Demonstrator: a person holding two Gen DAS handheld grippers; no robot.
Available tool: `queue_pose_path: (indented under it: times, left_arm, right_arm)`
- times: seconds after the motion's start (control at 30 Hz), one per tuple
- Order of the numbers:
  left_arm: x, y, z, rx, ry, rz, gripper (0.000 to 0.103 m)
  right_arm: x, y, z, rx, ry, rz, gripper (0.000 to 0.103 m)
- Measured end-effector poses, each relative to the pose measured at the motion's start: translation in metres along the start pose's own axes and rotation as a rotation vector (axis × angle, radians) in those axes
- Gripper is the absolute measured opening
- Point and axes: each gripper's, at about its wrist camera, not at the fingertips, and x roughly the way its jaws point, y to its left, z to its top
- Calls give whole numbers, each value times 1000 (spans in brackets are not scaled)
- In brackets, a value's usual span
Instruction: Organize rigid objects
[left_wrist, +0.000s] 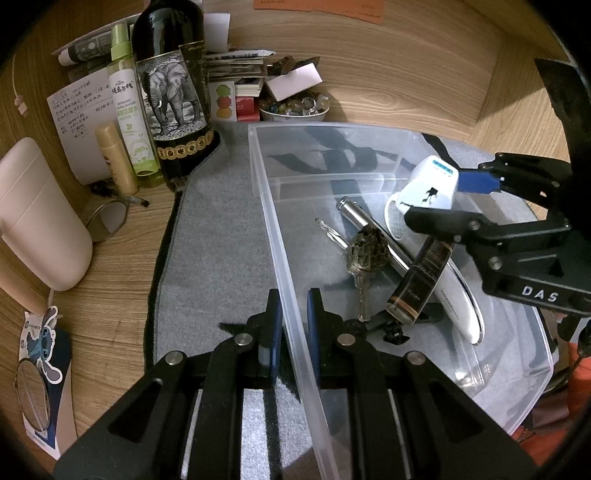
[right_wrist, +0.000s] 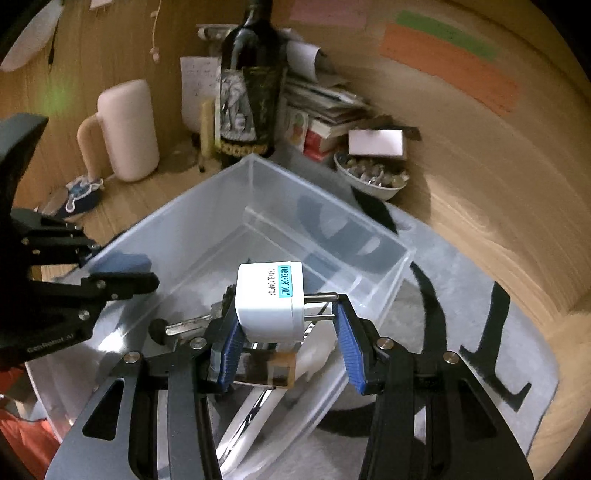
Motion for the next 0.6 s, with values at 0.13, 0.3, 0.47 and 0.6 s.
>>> queue_pose_path:
  times: [0.13, 0.3, 0.47, 0.6]
  left_arm:
    - [0, 0, 0, 1, 0, 0, 13]
    - [0, -2, 2, 3, 2, -1, 13]
    - [1, -4, 3, 11, 5, 2, 13]
    - [-1, -5, 3, 15, 0, 21, 18]
  right_arm:
    - [2, 0, 0, 1, 25, 9, 44]
    - [-8, 4, 0, -5, -7, -10, 65]
    - [-21, 3, -3, 19, -38, -17, 74]
    - [-35, 0, -9, 46, -68, -25, 77]
